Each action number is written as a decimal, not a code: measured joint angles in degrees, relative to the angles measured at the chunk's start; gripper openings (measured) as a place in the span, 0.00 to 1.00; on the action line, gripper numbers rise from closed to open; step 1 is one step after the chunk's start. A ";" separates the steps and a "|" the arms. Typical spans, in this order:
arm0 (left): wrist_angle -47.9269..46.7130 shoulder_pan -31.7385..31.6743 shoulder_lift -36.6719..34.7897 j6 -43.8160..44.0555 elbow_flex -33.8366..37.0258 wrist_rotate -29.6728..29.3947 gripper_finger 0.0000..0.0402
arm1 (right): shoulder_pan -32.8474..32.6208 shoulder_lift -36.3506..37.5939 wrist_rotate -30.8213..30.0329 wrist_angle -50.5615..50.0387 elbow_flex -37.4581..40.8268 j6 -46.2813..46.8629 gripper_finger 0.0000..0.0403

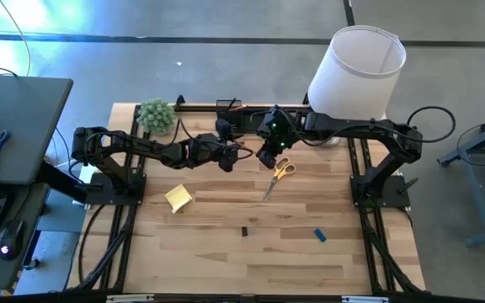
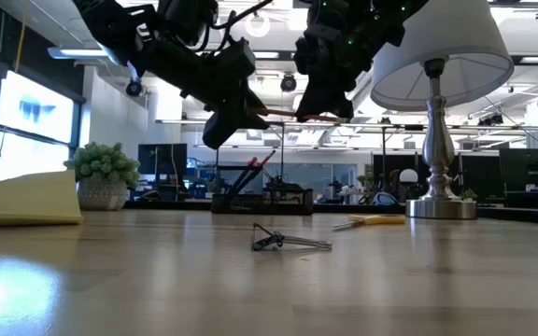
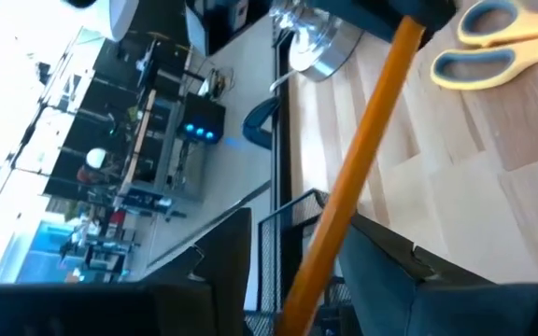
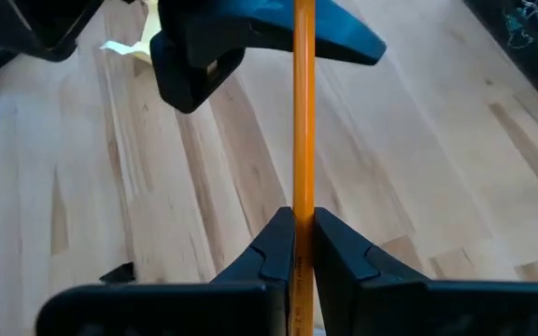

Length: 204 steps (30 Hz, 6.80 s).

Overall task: Pick and place office supplies into organizer
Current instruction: Put the orange pencil into the top left slot of the desk organizer

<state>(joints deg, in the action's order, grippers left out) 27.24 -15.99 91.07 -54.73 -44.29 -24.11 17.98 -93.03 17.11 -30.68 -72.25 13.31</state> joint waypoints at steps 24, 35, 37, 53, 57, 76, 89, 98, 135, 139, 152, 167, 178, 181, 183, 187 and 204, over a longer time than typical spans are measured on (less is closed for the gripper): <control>-2.37 -0.11 0.15 2.07 0.24 3.59 0.04 | -1.16 0.11 -1.79 0.06 -0.04 -0.63 0.04; -2.62 -0.11 0.15 1.85 0.22 3.34 0.01 | -1.14 0.11 -1.84 0.07 -0.07 -1.36 0.04; -2.62 -0.11 0.15 1.87 0.22 3.30 0.01 | -1.14 0.11 -2.11 0.04 -0.07 -1.40 0.04; -1.12 -0.13 -0.11 4.50 -0.26 2.86 0.00 | -0.24 0.64 -3.52 -0.84 0.04 -2.19 0.21; -0.46 -0.17 -0.29 5.58 -0.31 4.04 0.00 | -0.26 2.71 -3.59 -3.12 0.06 -3.76 0.28; -2.62 -8.24 -10.95 29.91 -0.07 34.98 0.00 | -7.58 24.81 -18.09 -7.19 0.00 -18.13 0.39; 20.45 -17.52 -12.15 49.94 7.38 61.79 0.00 | -12.81 21.82 -20.16 10.94 -0.02 -24.09 0.35; 23.98 -17.38 -12.15 53.90 8.17 63.87 0.00 | -12.70 14.39 -20.54 28.31 0.04 -31.89 0.45; 6.18 -17.46 -15.61 43.19 8.13 41.25 0.15 | -7.39 7.65 -18.42 35.27 0.02 -32.67 0.01; -0.06 -17.42 -19.50 39.49 8.13 31.25 0.22 | -7.26 8.39 -20.95 35.06 0.01 -33.48 0.02; -12.09 -17.38 -31.43 38.32 8.11 22.85 0.43 | -1.45 5.78 -21.47 33.72 0.00 -30.11 0.01; -19.31 -17.38 -41.58 34.84 8.11 22.17 0.45 | 7.72 -6.89 -21.18 47.94 0.00 -29.91 0.01; -19.82 -17.38 -41.83 35.49 8.11 23.30 0.45 | 13.08 -12.42 -13.32 49.27 0.00 -22.92 0.02; -19.81 -17.37 -41.83 35.49 8.11 23.45 0.45 | 13.66 -13.28 -12.06 49.60 0.00 -21.71 0.02; -19.78 -17.38 -41.83 35.49 8.11 23.45 0.45 | 14.01 -13.78 -11.84 50.18 0.00 -20.84 0.02; -19.76 -17.38 -41.83 35.49 8.11 23.45 0.45 | 14.92 -15.03 -9.16 51.26 0.00 -18.16 0.02; -19.50 -17.38 -41.81 35.51 8.11 23.47 0.45 | 15.40 -16.98 -8.09 55.34 0.00 -16.15 0.17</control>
<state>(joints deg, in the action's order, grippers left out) 7.75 -33.36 49.25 -19.22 -36.18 -0.64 33.38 -110.02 9.02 24.67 -72.25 -2.83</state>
